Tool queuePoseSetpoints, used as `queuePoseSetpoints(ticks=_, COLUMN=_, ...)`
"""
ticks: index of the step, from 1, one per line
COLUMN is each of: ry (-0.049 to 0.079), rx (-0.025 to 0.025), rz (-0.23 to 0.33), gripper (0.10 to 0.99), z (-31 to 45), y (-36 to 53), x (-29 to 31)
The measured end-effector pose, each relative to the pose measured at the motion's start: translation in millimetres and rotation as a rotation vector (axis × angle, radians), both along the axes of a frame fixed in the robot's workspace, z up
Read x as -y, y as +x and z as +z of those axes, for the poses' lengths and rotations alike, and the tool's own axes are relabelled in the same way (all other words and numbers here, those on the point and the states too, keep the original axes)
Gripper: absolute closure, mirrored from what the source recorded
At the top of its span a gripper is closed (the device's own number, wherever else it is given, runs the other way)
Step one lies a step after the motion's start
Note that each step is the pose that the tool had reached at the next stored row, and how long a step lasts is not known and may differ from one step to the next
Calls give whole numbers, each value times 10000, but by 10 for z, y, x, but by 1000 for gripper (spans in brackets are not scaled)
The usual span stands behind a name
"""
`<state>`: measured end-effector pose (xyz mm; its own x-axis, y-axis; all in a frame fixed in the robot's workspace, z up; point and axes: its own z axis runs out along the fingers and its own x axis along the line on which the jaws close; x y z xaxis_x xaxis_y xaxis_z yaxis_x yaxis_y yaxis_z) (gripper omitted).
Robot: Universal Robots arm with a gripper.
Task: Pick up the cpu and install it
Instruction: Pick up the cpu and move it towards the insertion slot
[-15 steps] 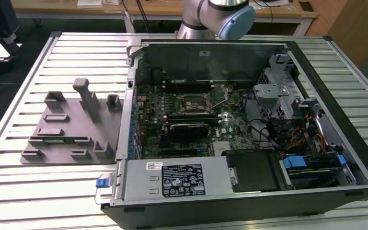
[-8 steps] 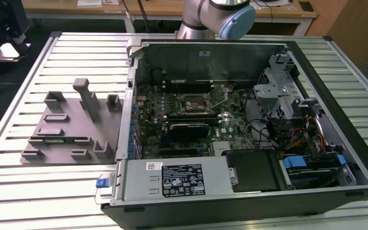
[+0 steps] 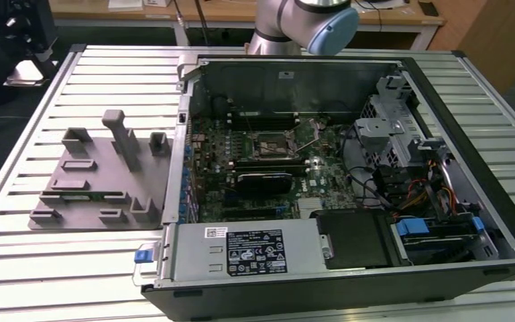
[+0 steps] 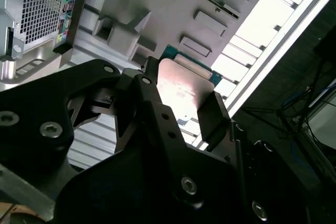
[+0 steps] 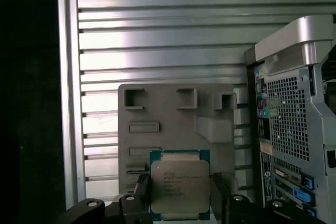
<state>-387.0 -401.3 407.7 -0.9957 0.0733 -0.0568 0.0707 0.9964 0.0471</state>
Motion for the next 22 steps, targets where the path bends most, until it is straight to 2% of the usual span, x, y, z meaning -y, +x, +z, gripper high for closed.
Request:
queuePoseSetpoints(ticks=5, ry=0, rx=0, rz=1, gripper=545, z=0, y=138, x=0)
queuePoseSetpoints(ticks=9, ry=-1, rx=-4, rz=1, gripper=545, z=1, y=281, x=0)
queuePoseSetpoints(ticks=22, ry=0, rx=-13, rz=1, gripper=545, z=-1, y=803, x=0)
